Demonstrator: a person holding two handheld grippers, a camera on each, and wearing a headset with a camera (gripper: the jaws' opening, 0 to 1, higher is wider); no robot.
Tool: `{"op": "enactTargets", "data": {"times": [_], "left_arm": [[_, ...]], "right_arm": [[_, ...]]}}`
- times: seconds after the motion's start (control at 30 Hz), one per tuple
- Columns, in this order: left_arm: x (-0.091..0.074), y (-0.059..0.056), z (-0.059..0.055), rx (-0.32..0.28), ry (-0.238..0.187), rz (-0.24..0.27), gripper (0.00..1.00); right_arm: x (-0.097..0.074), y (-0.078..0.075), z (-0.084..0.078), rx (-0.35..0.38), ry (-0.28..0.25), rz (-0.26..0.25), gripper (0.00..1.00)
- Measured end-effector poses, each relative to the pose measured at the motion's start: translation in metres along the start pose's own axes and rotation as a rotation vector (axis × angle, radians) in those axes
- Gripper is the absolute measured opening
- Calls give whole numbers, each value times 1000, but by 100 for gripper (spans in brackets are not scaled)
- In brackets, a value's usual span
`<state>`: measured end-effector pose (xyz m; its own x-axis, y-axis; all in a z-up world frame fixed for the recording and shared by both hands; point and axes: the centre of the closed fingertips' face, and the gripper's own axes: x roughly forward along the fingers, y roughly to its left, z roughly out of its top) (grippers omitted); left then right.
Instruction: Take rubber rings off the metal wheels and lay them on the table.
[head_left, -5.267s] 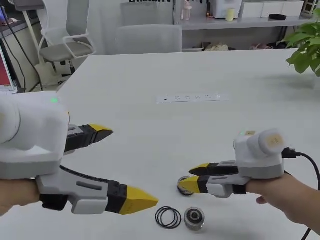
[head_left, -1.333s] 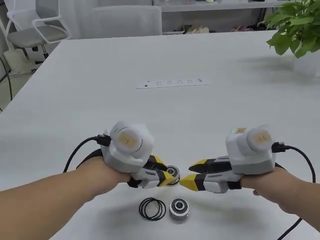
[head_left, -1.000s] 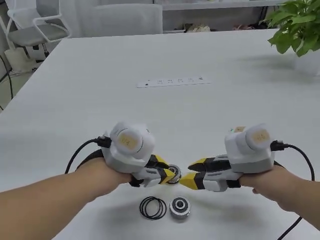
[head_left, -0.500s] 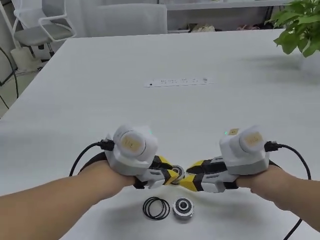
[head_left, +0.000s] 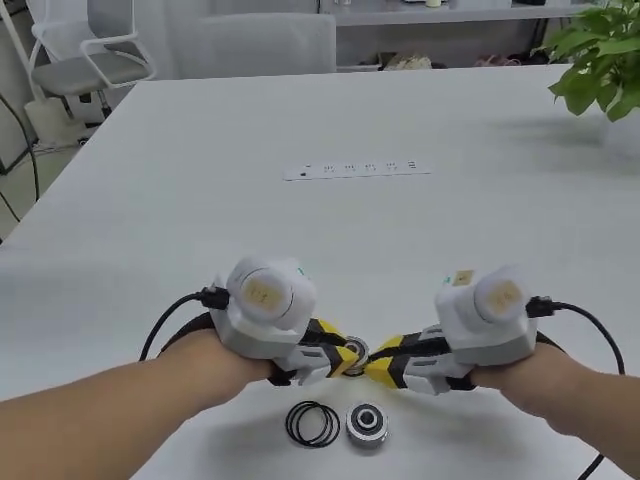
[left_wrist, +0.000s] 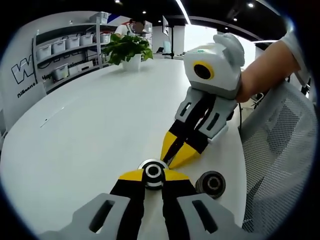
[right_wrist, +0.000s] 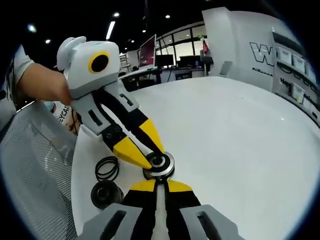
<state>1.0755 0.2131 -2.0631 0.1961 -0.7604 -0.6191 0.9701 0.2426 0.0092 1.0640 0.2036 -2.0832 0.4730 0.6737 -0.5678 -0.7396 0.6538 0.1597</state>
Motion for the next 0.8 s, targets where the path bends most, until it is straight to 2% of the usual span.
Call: {"op": "enactTargets", "data": {"times": [0.07, 0.2, 0.37, 0.47, 0.6, 0.73, 0.8], "left_arm": [[0, 0, 0, -2, 0, 1, 7], [0, 0, 0, -2, -5, 4, 7], [0, 0, 0, -2, -11, 9, 7], [-1, -1, 0, -4, -14, 12, 7], [-1, -1, 0, -5, -12, 12, 7], [0, -1, 0, -7, -10, 14, 7], [0, -1, 0, -7, -10, 17, 7]], "right_arm": [[0, 0, 0, 31, -3, 3, 0], [-1, 1, 1, 25, -1, -10, 0], [-1, -3, 1, 124, -21, -14, 0], [-2, -5, 2, 137, -27, -27, 0], [-4, -13, 8, 201, -69, -46, 0], [-5, -13, 10, 222, -85, -49, 0], [-5, -14, 14, 257, -110, -49, 0]]}}
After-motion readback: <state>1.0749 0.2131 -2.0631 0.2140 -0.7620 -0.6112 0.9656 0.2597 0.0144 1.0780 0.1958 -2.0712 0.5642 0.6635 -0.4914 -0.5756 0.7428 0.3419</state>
